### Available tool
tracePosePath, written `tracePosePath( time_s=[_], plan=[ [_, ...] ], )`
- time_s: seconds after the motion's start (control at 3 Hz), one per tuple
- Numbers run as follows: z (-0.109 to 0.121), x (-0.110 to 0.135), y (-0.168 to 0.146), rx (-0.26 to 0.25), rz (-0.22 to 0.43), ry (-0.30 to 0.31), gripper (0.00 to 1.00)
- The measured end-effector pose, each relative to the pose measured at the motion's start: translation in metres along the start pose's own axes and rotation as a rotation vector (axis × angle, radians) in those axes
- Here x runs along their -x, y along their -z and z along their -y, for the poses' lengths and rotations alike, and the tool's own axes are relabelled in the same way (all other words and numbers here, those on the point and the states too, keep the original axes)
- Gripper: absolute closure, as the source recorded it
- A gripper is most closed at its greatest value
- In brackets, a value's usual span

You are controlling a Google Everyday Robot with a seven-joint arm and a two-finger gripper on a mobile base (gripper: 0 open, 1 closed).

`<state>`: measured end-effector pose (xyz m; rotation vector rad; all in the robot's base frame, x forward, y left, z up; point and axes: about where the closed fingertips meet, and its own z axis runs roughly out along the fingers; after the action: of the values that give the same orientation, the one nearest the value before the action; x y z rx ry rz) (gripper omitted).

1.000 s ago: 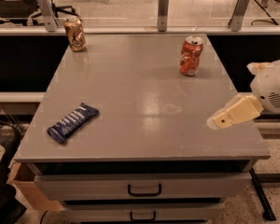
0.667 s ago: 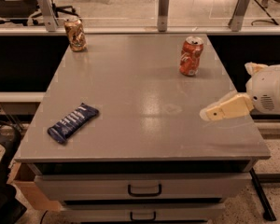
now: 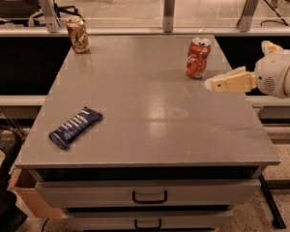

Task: Move coke can near rxbar blueberry

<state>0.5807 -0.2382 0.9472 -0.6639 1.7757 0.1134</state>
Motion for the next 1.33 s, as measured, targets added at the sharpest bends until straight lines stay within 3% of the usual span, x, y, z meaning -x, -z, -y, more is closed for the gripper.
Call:
tracePosePath(
  time_s=[0.67,1.0,1.33],
  plan=[
    [-0.002,0.004,-0.008,0.005,0.023,-0.005,0.0],
    [-0.004,0.017,-0.039,0.039,0.111,-0.032,0.0],
    [-0.006,0.009,-0.094,0.117,0.202,-0.093,0.0]
  ],
)
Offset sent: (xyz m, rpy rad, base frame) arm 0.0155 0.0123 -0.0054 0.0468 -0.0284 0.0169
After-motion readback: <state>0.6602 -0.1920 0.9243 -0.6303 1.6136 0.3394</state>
